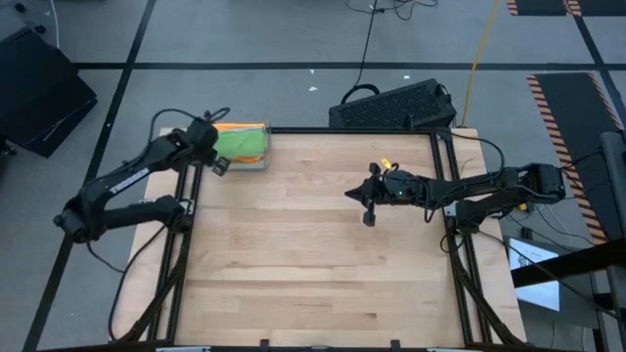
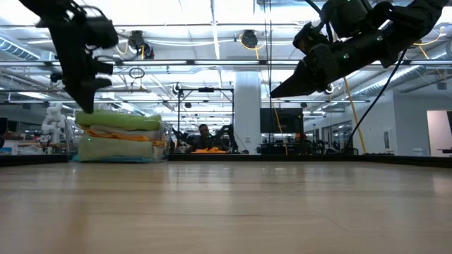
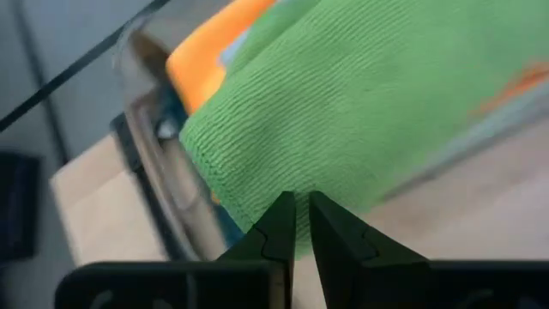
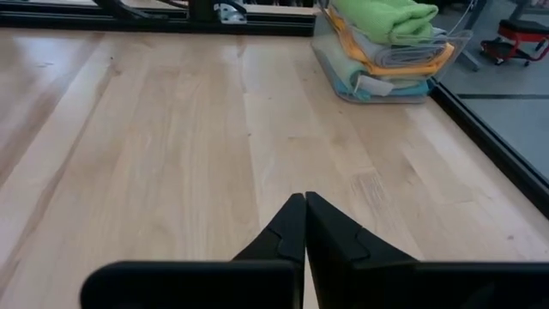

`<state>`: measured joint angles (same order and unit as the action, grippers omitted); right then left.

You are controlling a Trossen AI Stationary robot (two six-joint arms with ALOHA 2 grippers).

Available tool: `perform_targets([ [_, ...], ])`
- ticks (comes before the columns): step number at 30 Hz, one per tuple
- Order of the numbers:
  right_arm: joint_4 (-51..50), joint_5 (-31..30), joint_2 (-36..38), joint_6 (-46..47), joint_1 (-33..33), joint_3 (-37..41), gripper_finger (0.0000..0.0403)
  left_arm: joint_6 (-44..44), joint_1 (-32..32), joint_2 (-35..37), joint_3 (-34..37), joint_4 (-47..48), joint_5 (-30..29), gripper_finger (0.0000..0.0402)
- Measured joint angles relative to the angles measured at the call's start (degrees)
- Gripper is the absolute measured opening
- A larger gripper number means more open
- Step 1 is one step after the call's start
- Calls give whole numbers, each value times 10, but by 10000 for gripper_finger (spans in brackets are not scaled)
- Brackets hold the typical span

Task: Fold microfiber towels
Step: Stack the green microfiber cloth on top of the gray microfiber cloth, then return to Home Position

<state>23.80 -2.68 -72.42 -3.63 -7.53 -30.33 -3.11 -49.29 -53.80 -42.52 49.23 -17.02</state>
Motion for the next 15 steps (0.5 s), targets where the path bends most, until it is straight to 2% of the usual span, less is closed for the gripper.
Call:
perform_targets([
  [4,-1,0,0,-1,0,0,1,-1,2,-36,10,-13,-61,40],
  [7,-6,0,0,-1,0,0,1,-1,11,-43,9,-26,-48,40],
  [11,-7,1,0,-7,0,0,0,-13,16,-25,-12,-25,-43,40],
  [15,-9,16,0,-13,1,0,0,-27,49,6,-45,-14,-35,40],
])
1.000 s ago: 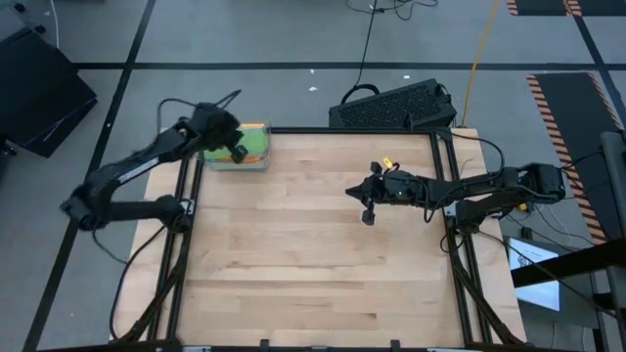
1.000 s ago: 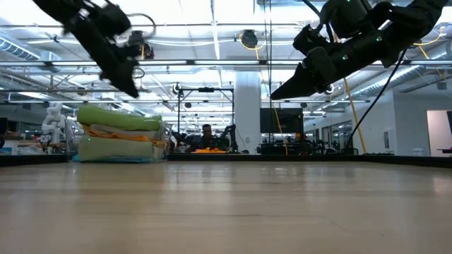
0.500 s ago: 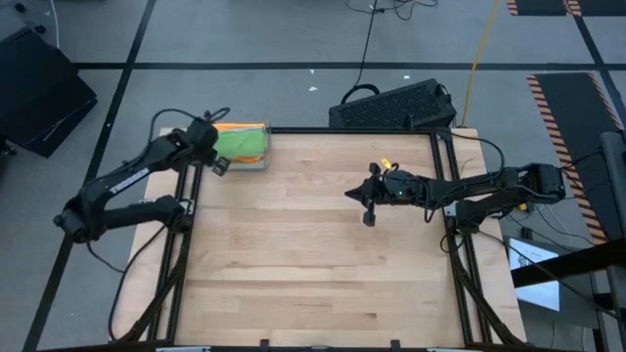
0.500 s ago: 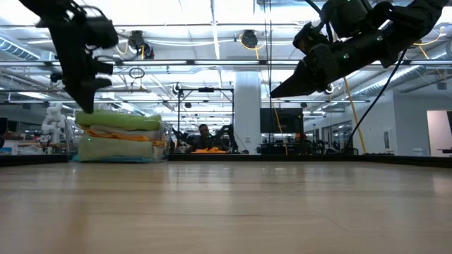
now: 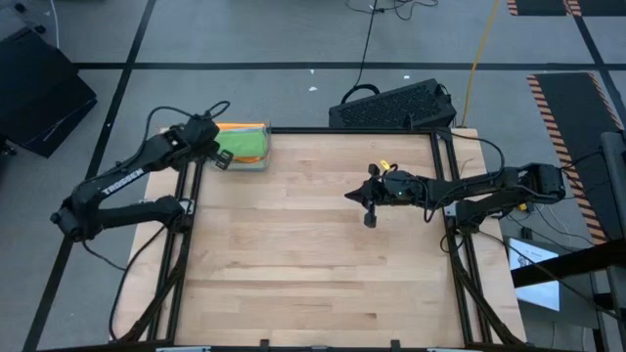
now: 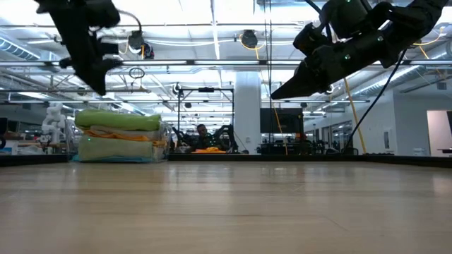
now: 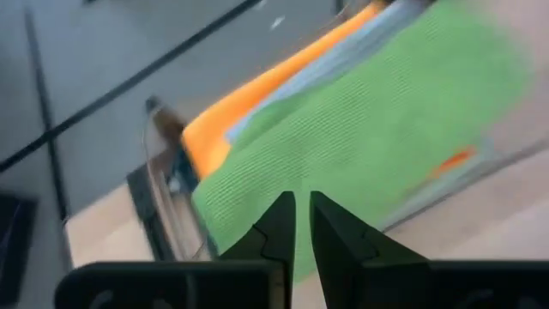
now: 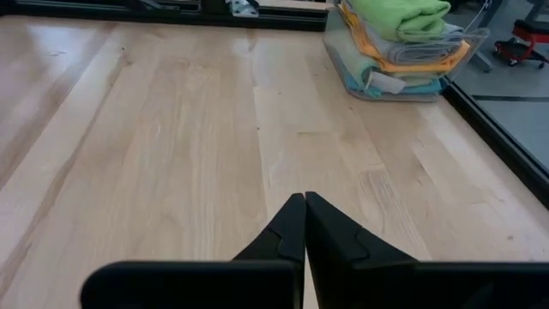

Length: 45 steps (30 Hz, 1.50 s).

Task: Fold microfiber towels
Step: Return to Home Position

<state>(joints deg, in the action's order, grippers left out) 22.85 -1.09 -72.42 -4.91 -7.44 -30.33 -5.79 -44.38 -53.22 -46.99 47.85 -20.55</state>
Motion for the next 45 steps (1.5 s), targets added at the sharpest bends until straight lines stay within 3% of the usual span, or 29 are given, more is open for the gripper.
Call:
perform_targets([
  [4,-8,2,7,0,1,0,0,-6,64,39,-20,-5,50,40],
  [7,-31,1,32,-7,1,0,0,-27,133,73,-21,-16,54,40],
  [12,-73,-2,104,-36,14,0,0,-55,284,100,4,-86,16,40],
  [15,-65,-2,142,-55,29,13,0,-61,371,101,33,-149,-41,40],
  [22,-8,-62,213,-61,68,89,0,-41,508,101,106,-299,-123,40],
  [27,2,-63,255,-69,89,144,0,-7,543,101,167,-393,-120,40],
  [32,32,-62,286,-71,103,202,0,22,538,101,212,-388,-138,40],
  [35,85,-62,298,-70,111,242,0,-32,537,102,228,-404,-143,40],
  [39,148,-63,306,-65,117,278,0,-28,537,101,272,-495,-84,40],
  [45,144,-63,313,-72,117,282,0,19,537,102,344,-665,-30,40],
])
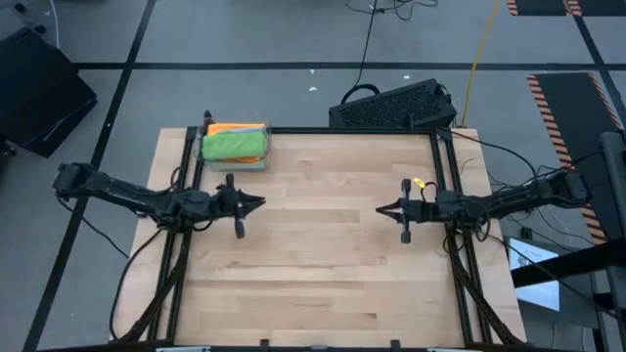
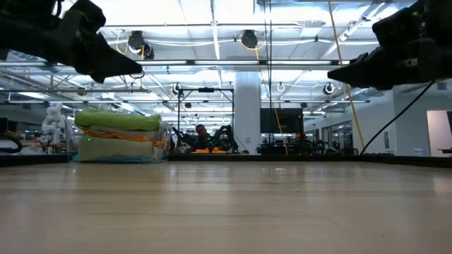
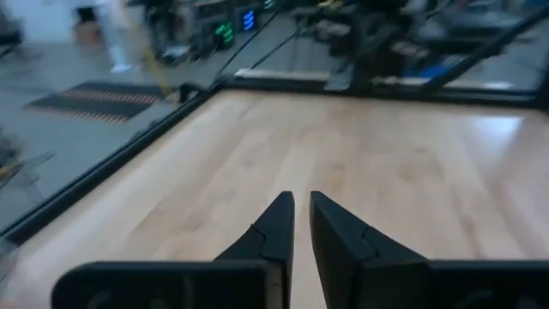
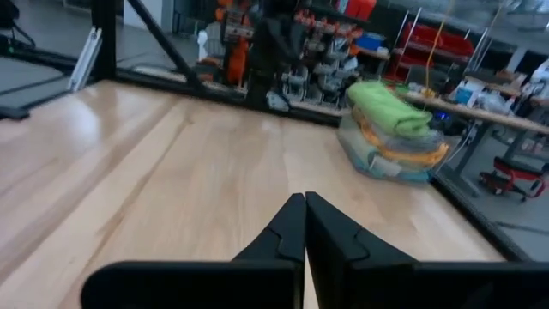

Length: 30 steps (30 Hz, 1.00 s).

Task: Fold microfiber towels
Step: Return to Home Position

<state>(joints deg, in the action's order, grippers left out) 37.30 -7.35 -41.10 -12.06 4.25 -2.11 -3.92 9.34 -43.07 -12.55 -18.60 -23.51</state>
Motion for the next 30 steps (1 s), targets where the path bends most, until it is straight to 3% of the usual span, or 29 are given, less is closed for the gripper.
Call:
perform_targets([
  [9,-19,1,13,-21,0,1,0,32,17,0,26,-29,72,40],
  [14,-44,31,40,-18,0,2,0,38,24,0,27,-30,72,40],
  [30,-148,32,180,-39,0,12,0,40,24,0,27,-39,81,39],
])
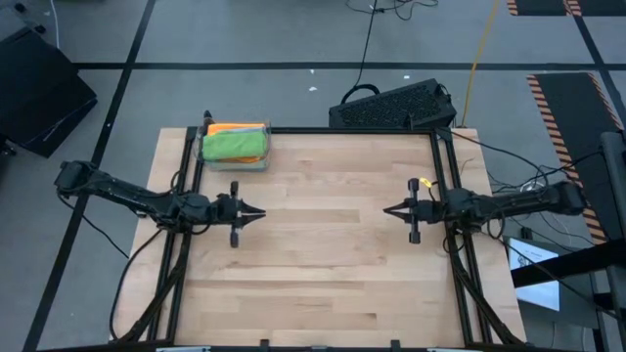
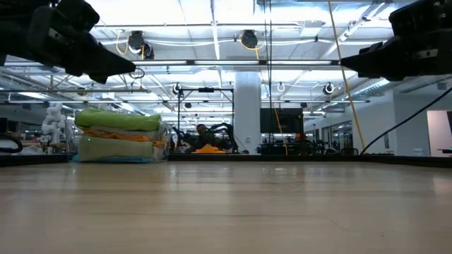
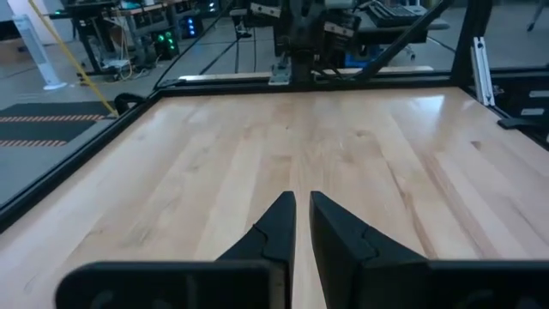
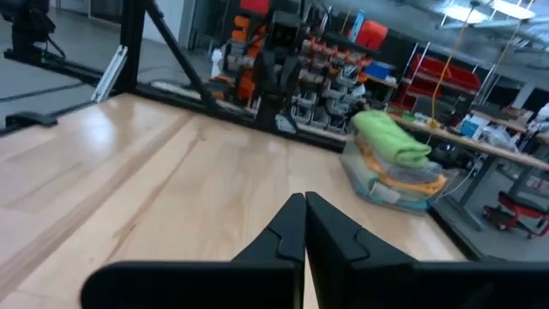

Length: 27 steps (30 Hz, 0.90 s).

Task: Fold microfiber towels
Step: Return to Home Position

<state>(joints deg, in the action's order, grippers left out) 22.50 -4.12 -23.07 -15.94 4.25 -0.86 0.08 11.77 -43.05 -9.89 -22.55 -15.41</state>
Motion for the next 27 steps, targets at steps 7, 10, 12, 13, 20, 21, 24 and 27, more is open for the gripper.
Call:
perform_targets([
  [7,-48,2,67,-18,0,0,0,28,0,25,0,15,33,39],
  [10,-71,15,92,-19,0,0,0,24,0,57,0,31,36,37],
  [12,-87,23,109,-19,0,0,0,24,0,79,0,56,36,26],
  [13,-97,28,117,-19,0,0,0,26,0,89,0,68,36,18],
  [20,-143,30,174,-21,0,0,0,44,0,126,0,80,76,7],
  [21,-148,30,181,-21,0,0,0,47,0,128,0,88,79,5],
  [24,-170,30,198,-21,0,0,0,44,0,131,0,110,79,4],
  [27,-197,30,214,-19,0,0,0,44,0,131,0,113,79,3],
])
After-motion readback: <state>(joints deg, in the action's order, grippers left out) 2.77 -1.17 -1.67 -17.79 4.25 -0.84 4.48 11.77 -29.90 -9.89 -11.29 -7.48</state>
